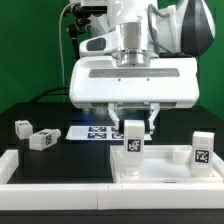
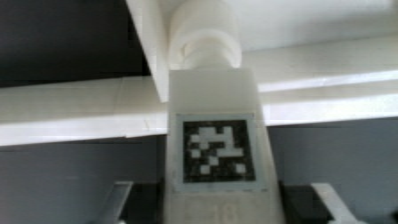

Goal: Assemble square table

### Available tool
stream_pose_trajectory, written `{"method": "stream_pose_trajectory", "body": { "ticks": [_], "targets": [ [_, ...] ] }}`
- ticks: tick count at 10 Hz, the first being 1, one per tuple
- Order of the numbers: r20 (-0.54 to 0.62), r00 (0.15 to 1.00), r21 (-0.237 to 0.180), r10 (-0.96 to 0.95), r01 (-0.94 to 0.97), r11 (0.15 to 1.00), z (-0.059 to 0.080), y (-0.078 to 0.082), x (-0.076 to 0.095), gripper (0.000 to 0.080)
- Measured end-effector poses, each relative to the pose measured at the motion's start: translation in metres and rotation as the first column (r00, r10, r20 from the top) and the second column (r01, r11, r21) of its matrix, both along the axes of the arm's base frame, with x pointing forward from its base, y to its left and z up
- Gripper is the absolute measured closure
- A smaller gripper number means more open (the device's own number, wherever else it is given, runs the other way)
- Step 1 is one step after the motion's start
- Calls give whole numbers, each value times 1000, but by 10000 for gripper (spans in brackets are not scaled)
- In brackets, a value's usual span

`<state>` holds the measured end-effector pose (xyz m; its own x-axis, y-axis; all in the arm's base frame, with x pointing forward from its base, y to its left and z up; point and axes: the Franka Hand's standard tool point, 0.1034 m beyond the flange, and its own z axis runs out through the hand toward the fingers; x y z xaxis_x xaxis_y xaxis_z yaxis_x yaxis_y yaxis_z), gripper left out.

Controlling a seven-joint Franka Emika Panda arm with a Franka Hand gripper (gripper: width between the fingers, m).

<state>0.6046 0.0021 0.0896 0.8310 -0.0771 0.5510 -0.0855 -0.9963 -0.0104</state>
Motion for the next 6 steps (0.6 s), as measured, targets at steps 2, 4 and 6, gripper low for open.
{"method": "stream_pose_trajectory", "body": {
  "ticks": [2,4,6],
  "targets": [
    [-1,1000,-2,0,0,1000,-2,0,-2,508],
    [15,1000,-12,1,-1,1000,-4,0,-1,508],
    [-12,1000,-1,8,-8,1000,-8,2,-3,499]
  ]
}}
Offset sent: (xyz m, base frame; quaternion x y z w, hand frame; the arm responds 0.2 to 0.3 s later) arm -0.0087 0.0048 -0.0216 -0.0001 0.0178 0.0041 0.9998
